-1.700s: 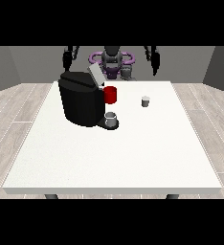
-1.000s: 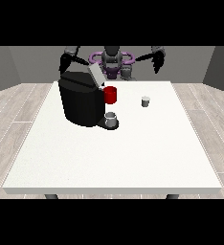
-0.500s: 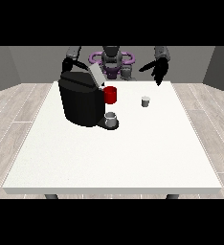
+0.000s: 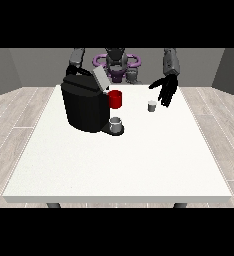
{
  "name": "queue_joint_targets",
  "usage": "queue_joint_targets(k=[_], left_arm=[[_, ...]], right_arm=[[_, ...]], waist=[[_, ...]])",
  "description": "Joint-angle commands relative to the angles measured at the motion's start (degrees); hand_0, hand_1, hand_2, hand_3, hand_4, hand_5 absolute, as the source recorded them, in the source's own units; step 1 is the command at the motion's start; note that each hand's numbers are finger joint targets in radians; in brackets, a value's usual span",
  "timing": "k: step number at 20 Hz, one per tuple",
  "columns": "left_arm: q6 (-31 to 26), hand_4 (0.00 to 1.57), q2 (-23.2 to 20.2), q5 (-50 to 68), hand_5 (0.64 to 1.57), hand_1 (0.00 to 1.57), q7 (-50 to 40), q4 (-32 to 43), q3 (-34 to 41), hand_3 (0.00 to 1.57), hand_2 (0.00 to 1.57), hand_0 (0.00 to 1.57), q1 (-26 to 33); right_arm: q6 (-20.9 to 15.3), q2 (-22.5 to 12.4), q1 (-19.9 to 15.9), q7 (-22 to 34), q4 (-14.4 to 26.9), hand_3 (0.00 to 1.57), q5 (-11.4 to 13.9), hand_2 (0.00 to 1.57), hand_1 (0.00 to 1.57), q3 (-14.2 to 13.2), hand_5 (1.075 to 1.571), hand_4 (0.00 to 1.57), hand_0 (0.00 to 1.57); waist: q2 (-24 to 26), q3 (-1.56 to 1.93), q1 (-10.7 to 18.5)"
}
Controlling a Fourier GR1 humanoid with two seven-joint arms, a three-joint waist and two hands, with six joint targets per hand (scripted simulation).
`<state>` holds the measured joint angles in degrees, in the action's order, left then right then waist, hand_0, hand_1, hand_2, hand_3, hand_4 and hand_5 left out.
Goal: Insert the coffee pod into the coffee machine and close the lid
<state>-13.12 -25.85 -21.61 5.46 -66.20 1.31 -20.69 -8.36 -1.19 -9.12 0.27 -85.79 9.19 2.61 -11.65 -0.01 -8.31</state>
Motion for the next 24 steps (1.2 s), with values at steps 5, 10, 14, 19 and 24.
queue_joint_targets(k=[5, 10, 14, 19, 24], left_arm=[[3.55, 0.0, 2.17, -8.32, 1.571, 0.0, 2.52, 10.27, -2.43, 0.0, 0.29, 0.0, -5.41], [11.37, 0.0, 3.44, -12.25, 1.571, 0.95, 8.64, 15.61, -1.72, 0.66, 0.97, 0.95, -6.71], [13.6, 0.45, 3.97, -17.8, 1.571, 1.07, 5.1, 12.69, -5.55, 0.91, 1.11, 1.07, -10.22], [15.83, 0.37, 3.47, -23.01, 1.571, 0.82, 7.12, 20.23, -7.21, 0.8, 0.96, 0.82, -9.07], [12.57, 0.28, 0.4, -26.44, 1.571, 0.88, 6.89, 23.53, -8.47, 0.82, 1.0, 0.88, -9.69]], right_arm=[[-1.11, 0.19, -5.35, 0.89, 5.52, 0.0, 0.36, 0.0, 0.0, -1.88, 1.571, 0.0, 0.0], [-1.02, 0.52, -4.11, -1.33, 7.14, 0.0, 0.67, 0.0, 0.0, -0.49, 1.571, 0.0, 0.0], [-1.29, 0.18, -7.05, -4.23, 11.98, 0.0, -0.15, 0.0, 0.0, -2.06, 1.571, 0.0, 0.0], [0.22, 1.1, -6.18, -0.84, 8.93, 0.0, -0.67, 0.0, 0.0, -0.2, 1.571, 0.0, 0.0], [0.87, 0.15, -3.07, -3.29, 11.06, 0.0, -0.48, 0.0, 0.0, -0.43, 1.571, 0.0, 0.0]], waist=[[-0.69, 0.0, 1.42], [-2.17, -0.01, 0.9], [-2.66, 0.03, 1.72], [-1.09, -0.01, -0.64], [-0.16, -0.01, -1.41]])
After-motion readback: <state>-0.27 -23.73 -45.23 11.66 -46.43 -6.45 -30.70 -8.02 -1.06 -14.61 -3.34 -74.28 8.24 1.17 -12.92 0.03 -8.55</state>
